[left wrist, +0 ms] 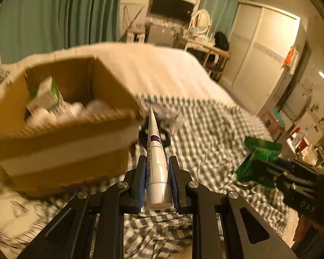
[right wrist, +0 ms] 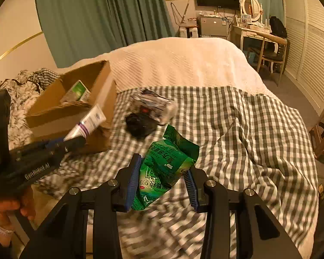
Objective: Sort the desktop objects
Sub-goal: 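Carry the white tube in the left tool while the right tool carries the green packet into the box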
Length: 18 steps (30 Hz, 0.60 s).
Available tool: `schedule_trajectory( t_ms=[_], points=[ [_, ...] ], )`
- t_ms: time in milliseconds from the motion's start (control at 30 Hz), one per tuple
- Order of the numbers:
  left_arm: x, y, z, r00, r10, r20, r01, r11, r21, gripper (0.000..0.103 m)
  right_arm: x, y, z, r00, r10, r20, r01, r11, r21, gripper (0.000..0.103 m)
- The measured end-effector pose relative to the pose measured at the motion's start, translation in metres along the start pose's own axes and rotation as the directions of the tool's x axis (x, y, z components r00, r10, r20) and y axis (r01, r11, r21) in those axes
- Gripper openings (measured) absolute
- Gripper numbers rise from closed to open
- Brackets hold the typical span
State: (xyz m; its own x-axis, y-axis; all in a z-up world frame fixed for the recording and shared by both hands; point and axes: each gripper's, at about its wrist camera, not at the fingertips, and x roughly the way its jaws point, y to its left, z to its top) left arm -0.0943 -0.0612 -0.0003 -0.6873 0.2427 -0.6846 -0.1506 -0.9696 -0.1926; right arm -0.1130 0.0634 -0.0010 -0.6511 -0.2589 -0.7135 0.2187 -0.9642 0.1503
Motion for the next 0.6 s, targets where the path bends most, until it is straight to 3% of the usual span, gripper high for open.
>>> schedule_trajectory(
  t_ms=[133,300,433,600],
  points=[
    [-0.035,0.027,0.032,0.997,0.057,0.043,-0.058,0.998,0.011,0.02,-0.023,0.061,0.032,0.999,0.03,0.015,-0.029,0.994,-0.104,0.038],
    [-0.056,0.089,0.076,0.986,0.159,0.05,-0.157,0.987,-0.034,0.02,-0.028,0.143,0.083,0.993,0.091,0.076,-0.07,0.967,-0.246,0.038],
    [-0.054,0.135,0.091,0.982,0.185,0.028,-0.183,0.982,-0.044,0.02,0.012,0.188,0.114,0.994,0.097,0.048,-0.081,0.961,-0.266,0.038],
    [-0.037,0.169,0.099,0.985,0.169,0.035,-0.167,0.984,-0.064,0.02,0.062,0.21,0.13,0.993,0.116,-0.002,-0.113,0.965,-0.237,0.038]
  ],
)
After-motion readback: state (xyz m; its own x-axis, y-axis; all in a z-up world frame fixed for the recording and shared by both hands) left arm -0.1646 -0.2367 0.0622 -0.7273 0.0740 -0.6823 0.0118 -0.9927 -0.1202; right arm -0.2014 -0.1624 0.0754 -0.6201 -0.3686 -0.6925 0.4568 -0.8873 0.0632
